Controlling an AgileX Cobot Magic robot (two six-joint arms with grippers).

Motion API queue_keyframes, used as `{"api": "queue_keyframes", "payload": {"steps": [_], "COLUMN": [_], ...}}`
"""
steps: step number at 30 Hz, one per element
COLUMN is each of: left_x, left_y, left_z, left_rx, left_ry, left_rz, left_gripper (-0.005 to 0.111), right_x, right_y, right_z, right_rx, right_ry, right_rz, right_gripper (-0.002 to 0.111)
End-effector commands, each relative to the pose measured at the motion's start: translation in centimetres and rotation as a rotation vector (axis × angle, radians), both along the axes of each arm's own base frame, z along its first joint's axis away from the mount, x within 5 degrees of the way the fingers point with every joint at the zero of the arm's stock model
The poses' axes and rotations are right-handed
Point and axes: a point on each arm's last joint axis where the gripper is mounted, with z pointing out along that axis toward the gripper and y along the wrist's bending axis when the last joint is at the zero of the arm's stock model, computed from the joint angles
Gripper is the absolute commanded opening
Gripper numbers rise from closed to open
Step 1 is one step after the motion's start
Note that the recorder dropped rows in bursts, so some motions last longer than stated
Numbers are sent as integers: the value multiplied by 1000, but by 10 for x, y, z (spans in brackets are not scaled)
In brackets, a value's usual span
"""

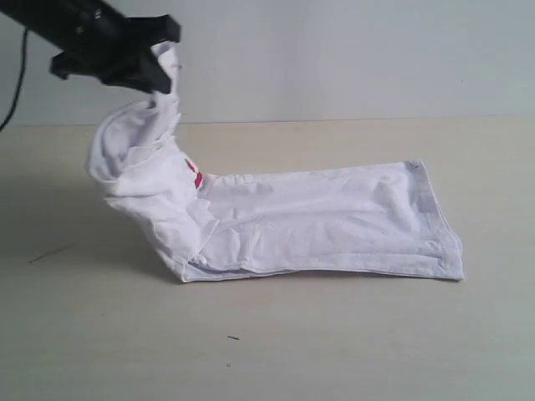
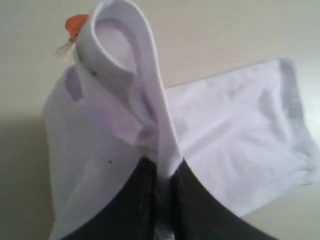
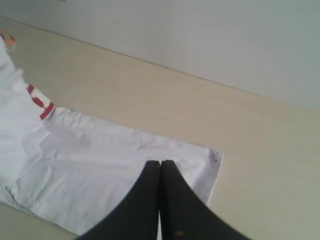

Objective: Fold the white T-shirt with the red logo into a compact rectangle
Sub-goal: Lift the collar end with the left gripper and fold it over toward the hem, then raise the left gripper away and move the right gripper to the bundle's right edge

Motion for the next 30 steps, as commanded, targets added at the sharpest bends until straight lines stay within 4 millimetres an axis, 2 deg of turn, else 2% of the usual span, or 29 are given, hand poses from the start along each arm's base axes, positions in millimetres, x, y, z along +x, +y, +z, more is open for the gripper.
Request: {"api": "queue_keyframes", "payload": {"steps": [1,5,10,13,16,19,20,21,22,25,30], "left_x": [-9,-11,-12,-14,-15,-13,-12,-10,-9,-2,5], "left_y": [-68,-128,-193,-218,-232,-231,-228,-223,-218,-197,-159], "left_z": [15,5,-34,-47,-54,-52,-50,-48,-44,-33,-14], "left_rx": [-80,-113,-106,-104,-99,-51,-5,30,79,231,353], "left_ry": [-70,-110,-136,-167,-190,-214,-226,-229,-228,-235,-184], "left_rz": [-78,-171,-290,-346,-383,-404,-412,-404,-384,-302,-252], "left_gripper": [0,0,1,8,25,49,60,65,66,58,47], "right_x": [-18,-28,-32,-32,-31,-29,-27,-24,-21,-10,6], "right_y": [-1,-1,-2,-2,-2,-3,-2,-3,-3,-5,-21], "right_z": [26,34,36,35,34,31,29,26,23,11,-28], "right_rx": [0,-4,-17,-19,-25,-35,-35,-37,-39,-67,-80], "right_ry": [-36,-17,-21,-12,-10,4,12,24,38,83,162], "right_rz": [-5,6,3,3,9,6,6,6,6,-9,-99], "right_gripper": [0,0,0,0,0,0,0,0,0,2,17]}}
